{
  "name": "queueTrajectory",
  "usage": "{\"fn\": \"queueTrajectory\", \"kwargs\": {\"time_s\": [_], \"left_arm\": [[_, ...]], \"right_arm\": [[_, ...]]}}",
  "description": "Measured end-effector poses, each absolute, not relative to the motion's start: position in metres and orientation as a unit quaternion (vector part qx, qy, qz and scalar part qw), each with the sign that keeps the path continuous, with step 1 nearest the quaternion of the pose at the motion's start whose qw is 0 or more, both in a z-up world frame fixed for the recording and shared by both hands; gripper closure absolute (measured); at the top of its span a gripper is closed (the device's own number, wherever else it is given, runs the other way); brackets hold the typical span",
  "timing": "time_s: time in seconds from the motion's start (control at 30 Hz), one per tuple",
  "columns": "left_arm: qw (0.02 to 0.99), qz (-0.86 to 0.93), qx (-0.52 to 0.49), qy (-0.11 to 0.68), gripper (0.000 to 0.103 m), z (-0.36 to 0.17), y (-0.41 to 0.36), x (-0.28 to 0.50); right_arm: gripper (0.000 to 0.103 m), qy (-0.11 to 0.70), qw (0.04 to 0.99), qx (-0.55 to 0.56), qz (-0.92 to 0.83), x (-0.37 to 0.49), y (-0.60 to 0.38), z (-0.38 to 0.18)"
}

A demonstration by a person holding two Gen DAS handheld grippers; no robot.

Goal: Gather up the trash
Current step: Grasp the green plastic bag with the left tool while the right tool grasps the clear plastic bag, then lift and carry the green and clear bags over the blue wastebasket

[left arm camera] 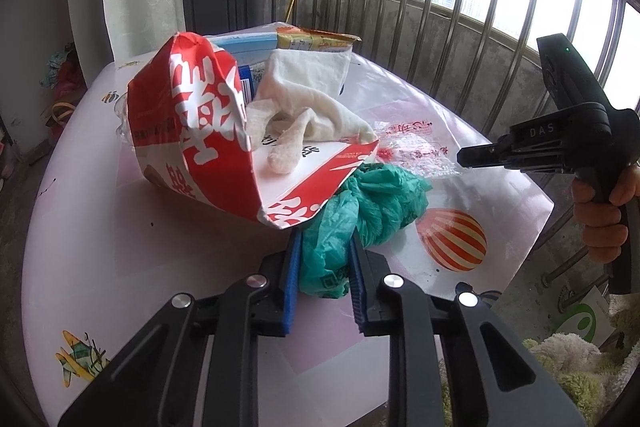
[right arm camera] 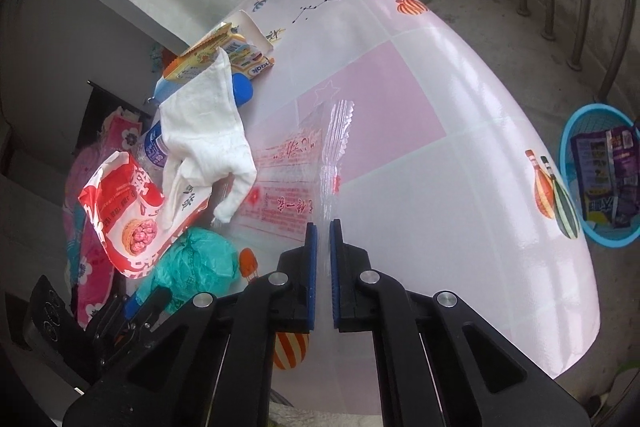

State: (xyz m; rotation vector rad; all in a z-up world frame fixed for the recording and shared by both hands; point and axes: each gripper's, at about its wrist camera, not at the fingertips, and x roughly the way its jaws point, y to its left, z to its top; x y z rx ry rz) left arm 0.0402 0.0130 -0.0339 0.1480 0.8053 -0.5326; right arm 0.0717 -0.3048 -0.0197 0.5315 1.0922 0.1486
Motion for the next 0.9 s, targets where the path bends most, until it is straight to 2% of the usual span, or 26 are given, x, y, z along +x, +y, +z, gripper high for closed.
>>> {"fn": "queueTrajectory", "kwargs": {"time_s": [0.63, 0.9], "left_arm": [[0.887, -0.300, 0.084, 0.341, 0.084, 0.008, -0.009, 0.014], [0.871, -0.332, 0.063, 0.358, 0.084, 0.036, -0.046, 0.044]], "right_arm": [[0.100, 0.425, 0.868, 0.254, 0.024, 0.027, -0.361, 0.039], [0.100, 0.364, 0.888, 0.277, -0.037, 0.006, -0.410, 0.057]]}}
